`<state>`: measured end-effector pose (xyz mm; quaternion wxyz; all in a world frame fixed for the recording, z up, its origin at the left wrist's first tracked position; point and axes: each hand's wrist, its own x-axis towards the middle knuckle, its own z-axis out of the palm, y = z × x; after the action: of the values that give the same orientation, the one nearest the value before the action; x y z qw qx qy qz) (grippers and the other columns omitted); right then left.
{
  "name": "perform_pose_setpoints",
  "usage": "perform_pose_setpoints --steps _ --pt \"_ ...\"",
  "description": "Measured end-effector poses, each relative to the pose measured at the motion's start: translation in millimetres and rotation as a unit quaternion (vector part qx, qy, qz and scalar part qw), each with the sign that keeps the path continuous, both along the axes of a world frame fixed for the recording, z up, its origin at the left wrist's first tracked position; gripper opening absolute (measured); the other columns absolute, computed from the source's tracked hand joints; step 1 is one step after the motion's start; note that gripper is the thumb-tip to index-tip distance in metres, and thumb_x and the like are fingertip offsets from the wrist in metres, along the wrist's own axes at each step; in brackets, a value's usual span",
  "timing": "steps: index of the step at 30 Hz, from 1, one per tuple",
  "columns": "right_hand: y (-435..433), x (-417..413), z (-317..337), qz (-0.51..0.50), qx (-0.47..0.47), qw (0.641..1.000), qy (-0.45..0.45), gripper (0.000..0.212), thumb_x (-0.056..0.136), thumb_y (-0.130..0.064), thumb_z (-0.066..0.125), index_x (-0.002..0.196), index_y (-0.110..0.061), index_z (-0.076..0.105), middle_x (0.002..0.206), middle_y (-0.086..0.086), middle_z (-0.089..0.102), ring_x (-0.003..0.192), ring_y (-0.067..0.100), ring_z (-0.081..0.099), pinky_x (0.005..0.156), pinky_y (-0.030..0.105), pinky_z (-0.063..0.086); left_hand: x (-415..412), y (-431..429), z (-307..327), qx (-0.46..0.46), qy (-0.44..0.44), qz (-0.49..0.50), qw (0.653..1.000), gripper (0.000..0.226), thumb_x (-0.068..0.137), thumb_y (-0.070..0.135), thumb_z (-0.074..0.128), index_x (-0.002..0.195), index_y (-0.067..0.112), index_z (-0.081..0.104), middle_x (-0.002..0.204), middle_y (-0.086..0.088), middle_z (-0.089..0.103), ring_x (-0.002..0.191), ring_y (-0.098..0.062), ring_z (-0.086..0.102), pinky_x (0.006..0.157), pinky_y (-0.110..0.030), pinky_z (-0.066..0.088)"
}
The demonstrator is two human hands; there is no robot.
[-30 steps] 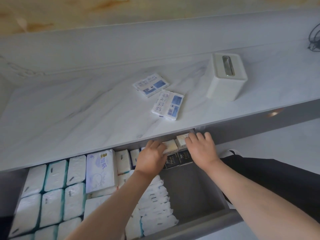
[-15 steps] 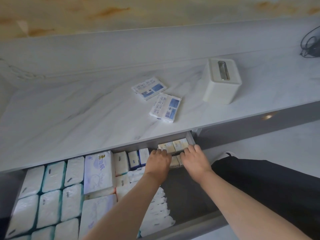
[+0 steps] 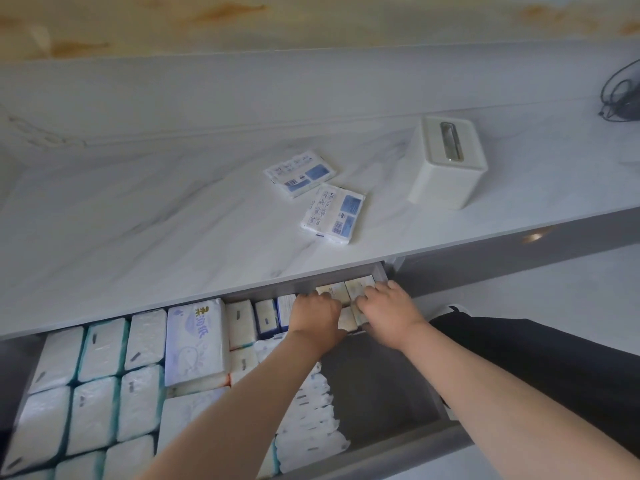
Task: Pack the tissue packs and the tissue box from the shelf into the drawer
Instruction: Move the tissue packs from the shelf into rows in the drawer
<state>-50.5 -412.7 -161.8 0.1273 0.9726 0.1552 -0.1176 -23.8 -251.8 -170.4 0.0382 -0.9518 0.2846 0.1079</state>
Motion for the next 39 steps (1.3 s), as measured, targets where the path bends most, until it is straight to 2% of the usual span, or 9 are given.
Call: perform_pose_setpoints --steps 5,11,14,17,20,25,29,33,39 --pt "-5 8 40 -0.016 0.218 0.973 -0.07 0.014 0.084 -0.026 0.057 0.089 -0.014 0.063 0.086 0.001 0.061 0.072 0.028 0.063 0.056 0.031 0.041 3 12 47 -0.207 0.057 0.051 0.975 0.027 0.088 0.047 0.051 0.088 0.027 0.068 0.096 0.008 0.065 0.094 -0.015 0.06 0.075 -0.027 0.048" --pt "3 44 85 -0.112 0.31 0.931 -0.16 0.024 0.084 -0.014 0.058 0.107 -0.019 0.065 0.109 0.0 0.06 0.089 0.023 0.063 0.068 0.029 0.043 36 27 82 -0.371 -0.014 0.097 0.923 0.015 0.088 0.028 0.055 0.088 0.02 0.068 0.091 0.004 0.063 0.084 -0.016 0.059 0.07 -0.028 0.049" --pt "15 64 95 -0.202 0.286 0.936 -0.035 0.066 0.083 -0.022 0.059 0.145 -0.035 0.041 0.151 0.008 0.034 0.133 0.031 0.042 0.104 0.041 0.04 58 35 90 -0.319 -0.022 0.055 0.946 0.028 0.089 0.026 0.058 0.116 0.022 0.065 0.117 0.001 0.06 0.11 -0.017 0.052 0.087 -0.03 0.046" --pt "30 78 95 -0.227 0.317 0.916 0.098 0.077 0.082 -0.018 0.055 0.148 -0.051 0.03 0.164 -0.003 0.011 0.148 0.027 0.022 0.118 0.049 0.023 76 42 98 -0.222 0.0 0.018 0.975 0.054 0.088 0.036 0.06 0.14 0.032 0.048 0.152 0.002 0.038 0.141 -0.02 0.03 0.111 -0.037 0.031" --pt "44 88 89 -0.16 0.33 0.927 0.081 0.066 0.082 -0.007 0.049 0.138 -0.042 0.052 0.158 -0.003 0.029 0.142 0.023 0.034 0.115 0.048 0.026 89 57 99 -0.146 0.021 0.013 0.989 0.081 0.081 0.051 0.068 0.149 0.031 0.03 0.162 0.004 0.019 0.149 -0.018 0.011 0.119 -0.041 0.018" --pt "75 116 89 -0.147 0.435 0.889 -0.012 0.036 0.082 0.002 0.049 0.093 -0.025 0.069 0.108 -0.003 0.054 0.109 0.023 0.057 0.092 0.031 0.042 91 99 80 -0.073 -0.006 0.008 0.997 0.1 0.067 0.063 0.074 0.149 0.029 0.027 0.159 0.006 0.022 0.146 -0.019 0.018 0.115 -0.043 0.026" --pt "82 149 92 -0.14 0.331 0.932 -0.044 0.043 0.084 -0.008 0.056 0.125 -0.022 0.058 0.143 0.005 0.042 0.133 0.025 0.041 0.107 0.037 0.036 91 124 73 -0.108 -0.061 -0.025 0.992 0.091 0.06 0.063 0.077 0.139 0.032 0.043 0.136 0.004 0.043 0.12 -0.021 0.04 0.097 -0.038 0.044" --pt "87 175 94 -0.154 0.228 0.961 0.031 0.091 0.088 -0.027 0.056 0.159 -0.024 -0.001 0.167 0.002 -0.002 0.153 0.023 0.004 0.12 0.047 0.016 90 140 76 -0.14 -0.067 -0.011 0.988 0.084 0.062 0.061 0.077 0.136 0.033 0.048 0.124 0.004 0.047 0.112 -0.019 0.042 0.08 -0.032 0.05" --pt "112 186 80 -0.115 0.145 0.983 0.003 0.103 0.084 -0.041 0.055 0.156 -0.025 -0.017 0.153 0.011 0.028 0.145 0.031 0.02 0.119 0.055 0.013 82 154 79 -0.172 -0.063 -0.008 0.983 0.06 0.074 0.053 0.071 0.128 0.033 0.059 0.117 0.003 0.054 0.105 -0.02 0.048 0.076 -0.032 0.05"
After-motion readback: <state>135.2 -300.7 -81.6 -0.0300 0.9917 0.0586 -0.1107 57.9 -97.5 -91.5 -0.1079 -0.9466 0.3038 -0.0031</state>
